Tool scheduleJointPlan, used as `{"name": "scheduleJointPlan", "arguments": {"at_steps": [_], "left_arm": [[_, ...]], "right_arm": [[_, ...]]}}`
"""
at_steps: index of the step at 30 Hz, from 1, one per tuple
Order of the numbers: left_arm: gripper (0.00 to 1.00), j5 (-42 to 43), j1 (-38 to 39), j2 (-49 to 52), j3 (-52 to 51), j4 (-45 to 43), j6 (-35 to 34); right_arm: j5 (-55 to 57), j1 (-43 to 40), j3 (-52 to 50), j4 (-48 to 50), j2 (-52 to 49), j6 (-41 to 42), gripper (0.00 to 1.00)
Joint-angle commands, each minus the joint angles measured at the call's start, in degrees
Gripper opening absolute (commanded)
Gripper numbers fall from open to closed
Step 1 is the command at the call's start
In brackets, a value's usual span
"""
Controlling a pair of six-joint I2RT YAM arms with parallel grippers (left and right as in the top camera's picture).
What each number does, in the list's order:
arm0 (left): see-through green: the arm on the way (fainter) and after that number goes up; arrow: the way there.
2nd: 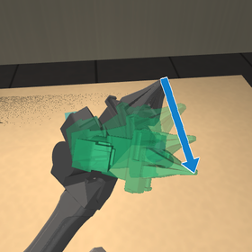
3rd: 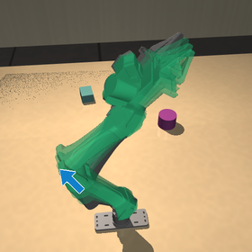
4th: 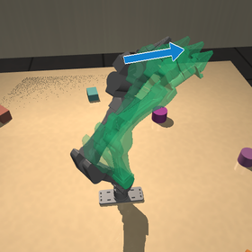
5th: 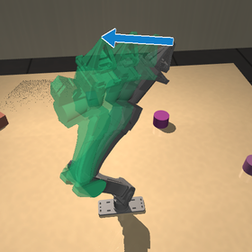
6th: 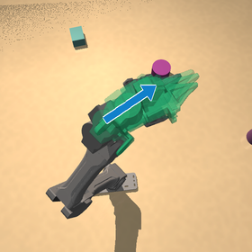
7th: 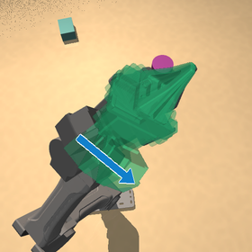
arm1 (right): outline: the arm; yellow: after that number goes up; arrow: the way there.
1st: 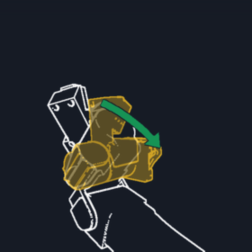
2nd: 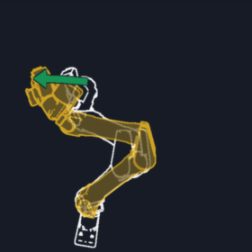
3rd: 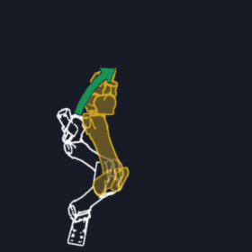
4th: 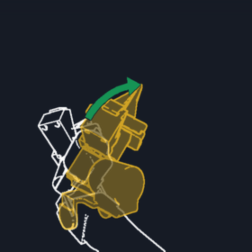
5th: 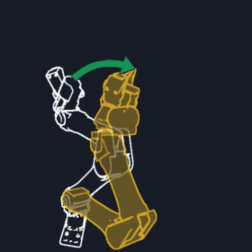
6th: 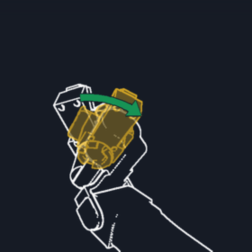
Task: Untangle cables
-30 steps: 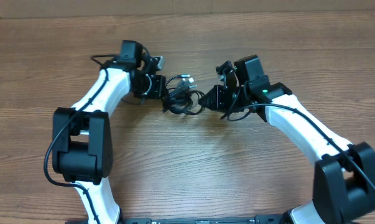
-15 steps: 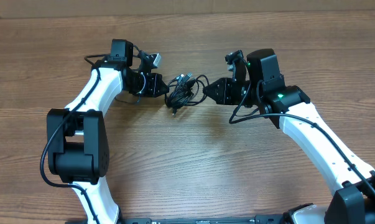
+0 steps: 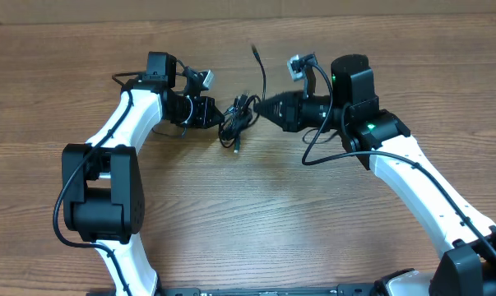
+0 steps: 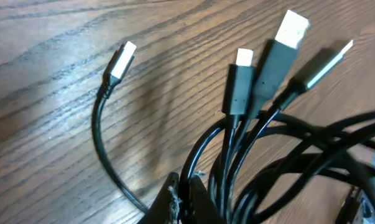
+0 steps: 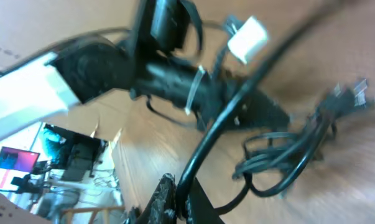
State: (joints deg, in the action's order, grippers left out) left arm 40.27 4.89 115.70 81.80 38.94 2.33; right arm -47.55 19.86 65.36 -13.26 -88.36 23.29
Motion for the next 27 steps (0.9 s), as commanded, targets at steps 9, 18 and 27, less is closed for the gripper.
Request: {"name": "scheduleJointPlan", "arguments": {"at_steps": [9, 18, 27], "left_arm": [[0.04, -0.4, -0.3, -1.8, 0.9, -0.2, 2.0], [0.04, -0.3, -0.3, -1.8, 0.9, -0.2, 2.0], [0.04, -0.4, -0.3, -1.8, 0.9, -0.2, 2.0]], "right_arm": [[35.4, -0.3, 1.3, -23.4, 1.5, 9.1, 0.04], [40.4, -0.3, -3.5, -26.5, 1.4, 19.1, 0.1], [39.8, -0.3, -8.2, -26.5, 1.4, 20.4, 0.12]]}}
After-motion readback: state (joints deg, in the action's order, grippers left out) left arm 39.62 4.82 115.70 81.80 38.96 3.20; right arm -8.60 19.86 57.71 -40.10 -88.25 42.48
